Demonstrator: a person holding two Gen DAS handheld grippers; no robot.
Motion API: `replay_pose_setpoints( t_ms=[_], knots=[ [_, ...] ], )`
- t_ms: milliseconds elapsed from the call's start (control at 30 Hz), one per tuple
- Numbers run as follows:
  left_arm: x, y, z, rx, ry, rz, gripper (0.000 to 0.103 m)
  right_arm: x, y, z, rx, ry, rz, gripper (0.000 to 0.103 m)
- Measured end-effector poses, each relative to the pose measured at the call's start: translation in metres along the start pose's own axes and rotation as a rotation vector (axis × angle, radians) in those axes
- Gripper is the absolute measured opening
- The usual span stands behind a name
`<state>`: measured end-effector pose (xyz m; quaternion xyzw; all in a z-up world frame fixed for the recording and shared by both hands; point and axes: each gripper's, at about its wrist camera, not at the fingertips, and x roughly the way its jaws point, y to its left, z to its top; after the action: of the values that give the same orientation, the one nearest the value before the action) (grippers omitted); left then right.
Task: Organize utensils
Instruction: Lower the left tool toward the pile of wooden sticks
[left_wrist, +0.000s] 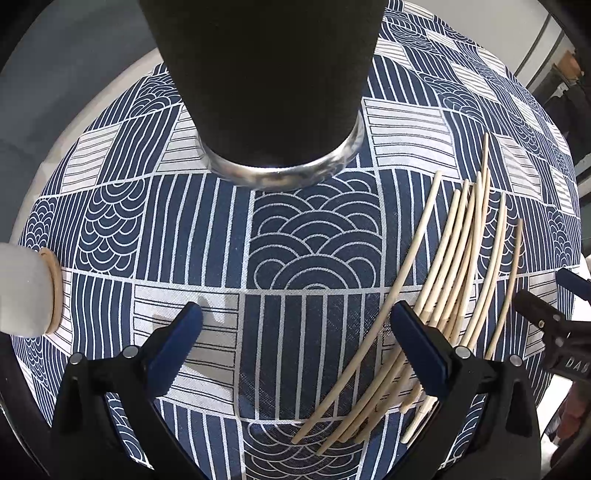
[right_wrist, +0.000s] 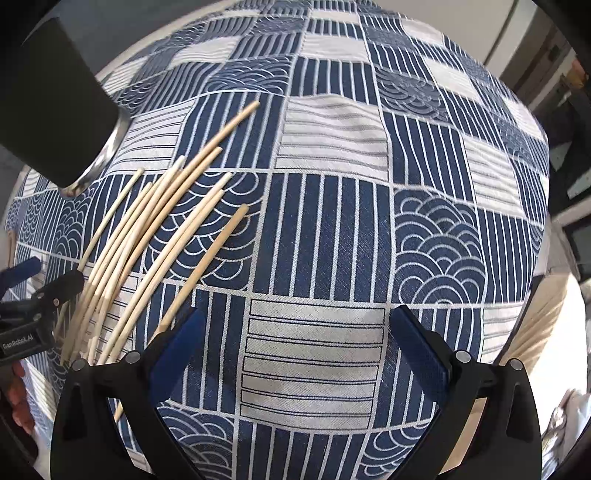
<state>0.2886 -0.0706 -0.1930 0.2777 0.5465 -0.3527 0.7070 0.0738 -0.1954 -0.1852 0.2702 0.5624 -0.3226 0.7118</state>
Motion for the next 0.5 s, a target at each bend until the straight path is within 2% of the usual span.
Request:
replay_pose_setpoints(
  t_ms=[133, 167, 267, 367, 500],
  knots=[
    [-0.001, -0.003, 0.000, 0.009, -0.014, -0.002, 0.099, -0.006, -0.013, 0.003, 0.104, 0.006, 0.063, 0.096],
    [-0.005, -0.009, -0.016, 0.009, -0.023, -0.003, 0.099, -0.007, -0.013, 0.005, 0.099, -0.001, 0.067, 0.096],
    [-0.004, -0.021, -0.029, 0.018, -0.043, 0.000, 0.099, -0.009, 0.008, 0.006, 0.037, -0.006, 0.107, 0.095],
    [-0.005, -0.023, -0.031, 0.034, -0.038, -0.005, 0.099, -0.008, 0.012, 0.014, 0.061, -0.021, 0.095, 0.095],
    [-0.006, -0.024, -0.030, 0.047, -0.042, -0.009, 0.099, 0.002, 0.016, 0.013, 0.047, 0.004, 0.032, 0.096]
  ],
)
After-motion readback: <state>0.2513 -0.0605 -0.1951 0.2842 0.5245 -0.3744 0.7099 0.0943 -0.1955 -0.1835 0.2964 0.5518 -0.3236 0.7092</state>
